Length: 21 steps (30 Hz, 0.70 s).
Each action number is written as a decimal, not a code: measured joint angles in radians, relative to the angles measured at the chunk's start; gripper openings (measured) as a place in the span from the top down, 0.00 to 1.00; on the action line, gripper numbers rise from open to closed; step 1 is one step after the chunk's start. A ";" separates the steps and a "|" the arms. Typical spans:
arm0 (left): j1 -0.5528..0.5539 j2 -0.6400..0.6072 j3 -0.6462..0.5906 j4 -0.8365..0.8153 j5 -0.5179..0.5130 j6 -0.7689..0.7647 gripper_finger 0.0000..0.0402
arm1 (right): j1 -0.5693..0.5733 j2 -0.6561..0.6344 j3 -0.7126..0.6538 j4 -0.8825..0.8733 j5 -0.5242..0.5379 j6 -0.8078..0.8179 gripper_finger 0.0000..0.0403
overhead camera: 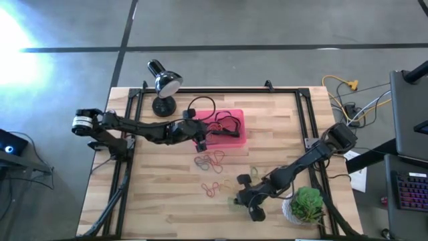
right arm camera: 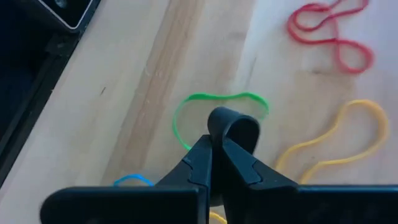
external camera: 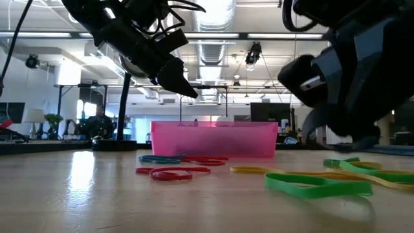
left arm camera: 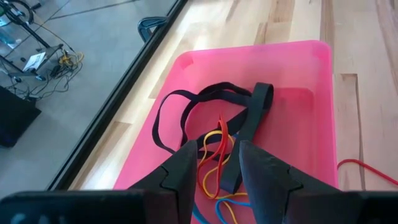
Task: Pick and place rubber bands into bin
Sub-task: Put the black rubber band into the red bin
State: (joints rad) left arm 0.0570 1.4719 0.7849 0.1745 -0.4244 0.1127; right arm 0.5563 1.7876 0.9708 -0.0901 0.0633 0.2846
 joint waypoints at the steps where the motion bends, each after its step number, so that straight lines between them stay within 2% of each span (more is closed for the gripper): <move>1: 0.000 0.000 0.000 0.000 0.000 0.000 0.73 | -0.002 -0.008 0.014 -0.029 0.018 -0.011 0.98; 4: 0.000 0.000 -0.004 -0.005 0.000 0.000 0.73 | -0.014 -0.043 0.054 -0.137 0.094 -0.055 0.98; 8: -0.001 0.000 -0.006 -0.021 0.000 -0.002 0.73 | -0.046 -0.083 0.104 -0.282 0.283 -0.140 0.98; 12: -0.007 0.003 -0.007 -0.079 0.005 -0.006 0.73 | -0.118 -0.121 0.117 -0.299 0.442 -0.255 0.98; 21: -0.016 0.005 -0.023 -0.174 0.038 -0.107 0.73 | -0.409 -0.152 0.115 -0.279 0.463 -0.312 0.98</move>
State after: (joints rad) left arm 0.0406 1.4765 0.7614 0.0004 -0.3863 0.0054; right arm 0.1472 1.6356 1.0859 -0.3687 0.5259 -0.0277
